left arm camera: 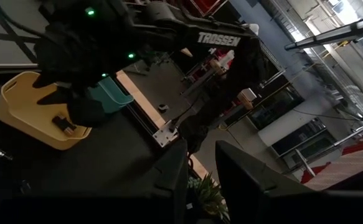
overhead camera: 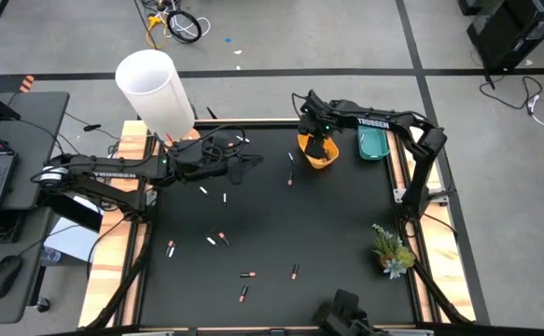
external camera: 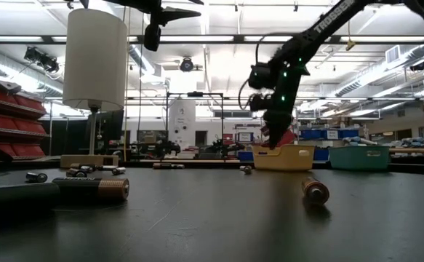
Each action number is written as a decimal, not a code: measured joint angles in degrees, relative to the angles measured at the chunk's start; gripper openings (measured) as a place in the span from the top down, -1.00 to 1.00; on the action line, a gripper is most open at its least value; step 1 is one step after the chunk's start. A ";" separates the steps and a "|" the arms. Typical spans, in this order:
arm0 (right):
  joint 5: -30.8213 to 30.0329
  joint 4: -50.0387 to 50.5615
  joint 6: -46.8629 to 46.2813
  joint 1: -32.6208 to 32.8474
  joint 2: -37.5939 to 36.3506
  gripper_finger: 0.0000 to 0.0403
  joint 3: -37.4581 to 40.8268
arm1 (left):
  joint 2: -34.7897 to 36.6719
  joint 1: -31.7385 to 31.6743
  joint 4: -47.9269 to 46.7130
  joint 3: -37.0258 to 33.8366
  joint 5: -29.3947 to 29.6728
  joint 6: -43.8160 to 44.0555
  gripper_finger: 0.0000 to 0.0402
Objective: Sort batteries
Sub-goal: Adjust the yellow bin on the table, then put the silver battery into the blue bin
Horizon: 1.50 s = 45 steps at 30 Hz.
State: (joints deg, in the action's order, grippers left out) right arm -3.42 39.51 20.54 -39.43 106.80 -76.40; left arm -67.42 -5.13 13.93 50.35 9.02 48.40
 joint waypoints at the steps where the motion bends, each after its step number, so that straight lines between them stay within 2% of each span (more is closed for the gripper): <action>1: -0.16 0.27 0.01 -0.45 0.73 0.16 0.00 | 0.00 0.00 0.03 0.00 0.00 -0.02 0.52; 6: -5.74 -1.15 0.02 -1.94 2.84 0.16 0.00 | 0.00 0.00 0.34 0.00 -0.16 0.00 0.52; 12: -7.02 -1.41 -5.53 -4.48 3.40 0.16 -0.05 | 0.00 0.00 0.39 0.00 -0.51 0.13 0.52; 18: -7.49 1.34 -11.43 -7.50 3.75 0.16 0.00 | 0.00 0.00 0.42 0.00 -4.23 0.26 0.52; 30: -5.78 -3.62 -3.07 -9.28 3.56 0.16 -0.01 | -0.01 0.00 0.42 0.00 -11.07 0.72 0.52; 36: -5.29 2.26 -3.64 -8.67 3.16 0.16 -2.55 | 0.00 0.00 0.42 0.00 -12.09 1.41 0.52; 42: -3.55 3.85 -5.48 -5.25 -3.30 0.16 -3.32 | 0.00 0.00 -0.65 0.00 -10.19 -0.20 0.52; 45: 1.90 4.12 -7.83 -2.75 -8.34 0.16 -3.32 | 0.00 -0.02 -2.69 0.00 -8.38 -1.96 0.52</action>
State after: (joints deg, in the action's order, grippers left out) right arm -1.52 43.63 12.71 -42.18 98.47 -79.72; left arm -67.42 -5.15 11.25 50.35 0.64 46.45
